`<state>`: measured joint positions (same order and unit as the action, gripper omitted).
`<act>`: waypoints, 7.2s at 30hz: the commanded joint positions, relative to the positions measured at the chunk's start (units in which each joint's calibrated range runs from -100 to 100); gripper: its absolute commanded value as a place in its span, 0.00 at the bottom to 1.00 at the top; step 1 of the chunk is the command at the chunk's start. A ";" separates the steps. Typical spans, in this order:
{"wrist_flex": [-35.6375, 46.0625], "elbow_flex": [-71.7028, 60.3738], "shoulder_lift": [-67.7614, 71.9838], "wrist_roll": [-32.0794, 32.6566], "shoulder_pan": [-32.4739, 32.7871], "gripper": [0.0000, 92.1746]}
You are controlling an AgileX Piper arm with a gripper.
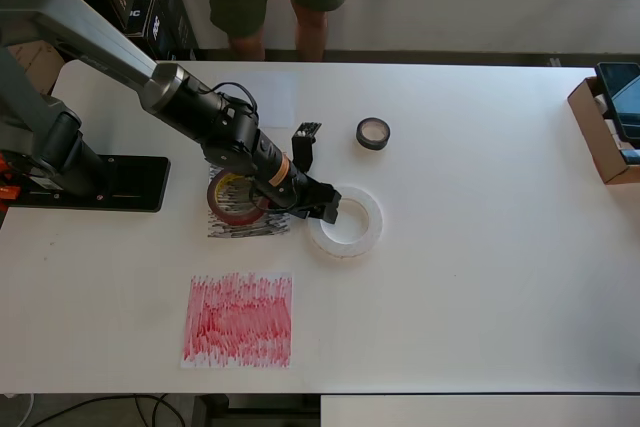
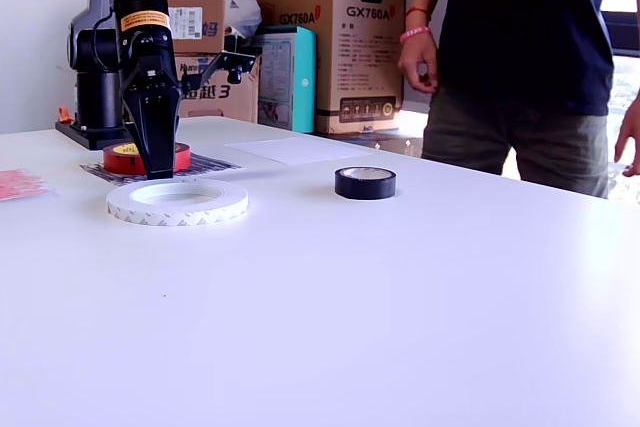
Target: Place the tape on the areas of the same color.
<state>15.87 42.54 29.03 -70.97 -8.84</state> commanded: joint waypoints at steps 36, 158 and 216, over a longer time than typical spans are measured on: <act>0.63 0.39 5.48 4.10 -0.07 0.42; 74.03 -51.31 8.85 30.78 7.74 0.47; 66.65 -55.67 24.29 30.29 5.22 0.70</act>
<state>81.94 -13.38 53.33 -38.96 -3.87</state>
